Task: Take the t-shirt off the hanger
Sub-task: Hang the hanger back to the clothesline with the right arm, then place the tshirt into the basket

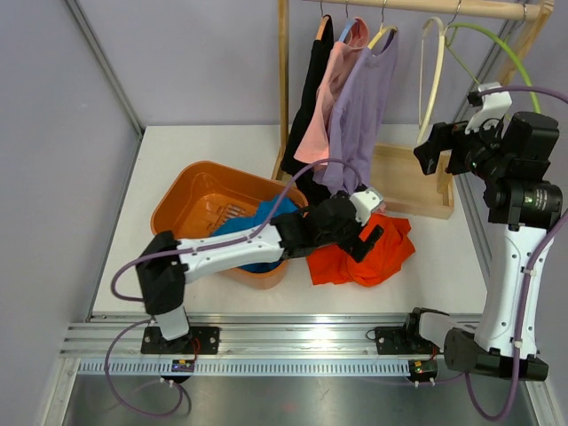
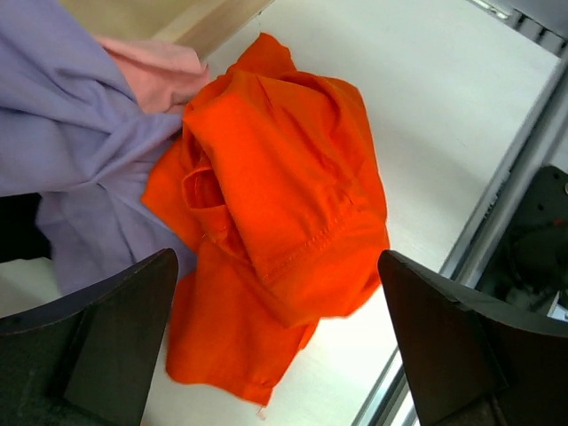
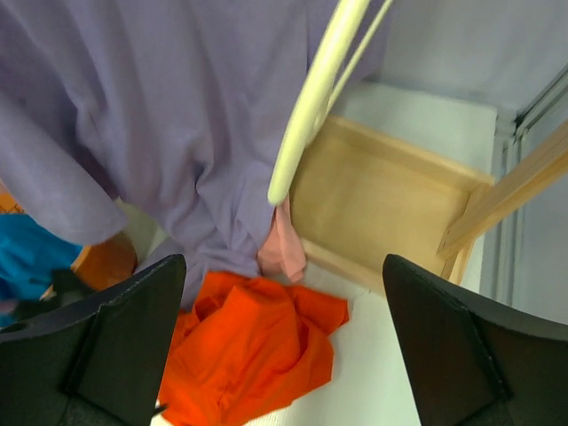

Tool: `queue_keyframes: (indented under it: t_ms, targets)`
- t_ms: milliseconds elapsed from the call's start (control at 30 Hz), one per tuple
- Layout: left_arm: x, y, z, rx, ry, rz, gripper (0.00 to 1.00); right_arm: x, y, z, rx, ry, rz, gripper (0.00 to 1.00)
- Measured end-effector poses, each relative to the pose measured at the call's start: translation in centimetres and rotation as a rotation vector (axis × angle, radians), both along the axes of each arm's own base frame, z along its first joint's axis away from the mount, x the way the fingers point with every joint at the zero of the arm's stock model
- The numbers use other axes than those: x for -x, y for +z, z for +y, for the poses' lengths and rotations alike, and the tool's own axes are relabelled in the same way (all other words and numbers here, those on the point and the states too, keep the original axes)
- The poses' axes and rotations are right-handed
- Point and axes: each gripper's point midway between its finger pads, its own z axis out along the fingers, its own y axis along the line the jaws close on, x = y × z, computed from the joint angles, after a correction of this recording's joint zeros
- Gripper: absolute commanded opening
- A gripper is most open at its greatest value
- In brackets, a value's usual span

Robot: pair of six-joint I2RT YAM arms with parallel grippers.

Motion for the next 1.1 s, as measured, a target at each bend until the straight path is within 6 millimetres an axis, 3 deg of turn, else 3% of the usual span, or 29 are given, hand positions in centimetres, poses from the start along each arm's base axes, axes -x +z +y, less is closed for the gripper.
queue_keyframes:
  t_ms: [100, 233, 433, 533, 567, 600, 700, 933, 1000, 1100]
  targets:
    - [-1.3, -3.0, -2.1, -0.046, 0.068, 0.066, 0.99, 0.7, -3.0, -0.2, -0.014, -0.009, 0.063, 0.99]
    - [-2.2, -7.7, -2.9, -0.136, 0.151, 0.149, 0.99, 1.4, -5.8, -0.4, -0.04, -0.018, 0.128, 1.0]
    - [-2.2, -14.3, -2.1, -0.293, 0.251, 0.25, 0.89, 3.0, -6.5, 0.2, -0.073, -0.013, 0.129, 0.99]
    - [-1.7, -16.2, -1.4, -0.34, 0.269, 0.284, 0.72, 3.7, -6.2, 0.5, -0.086, -0.005, 0.113, 0.99]
    - [-1.6, -16.5, -1.3, -0.343, 0.27, 0.293, 0.5, 3.8, -6.2, 0.6, -0.091, -0.003, 0.112, 0.99]
    - [-1.4, -16.7, -1.4, -0.34, 0.27, 0.307, 0.35, 4.0, -6.2, 0.8, -0.1, 0.0, 0.112, 1.0]
    - [-0.7, -16.9, -1.8, -0.332, 0.24, 0.338, 0.01, 4.2, -6.3, 0.9, -0.111, 0.001, 0.114, 0.99]
    - [0.6, -16.0, -0.8, -0.291, 0.177, 0.345, 0.0, 5.3, -6.6, 1.2, -0.111, 0.004, 0.104, 0.99]
    - [1.5, -14.6, 0.3, -0.285, 0.143, 0.344, 0.0, 5.5, -6.5, 1.2, -0.109, 0.005, 0.098, 1.0]
    - [2.7, -10.1, 1.5, -0.224, 0.077, 0.316, 0.0, 5.8, -6.5, 1.3, -0.105, 0.006, 0.09, 0.99]
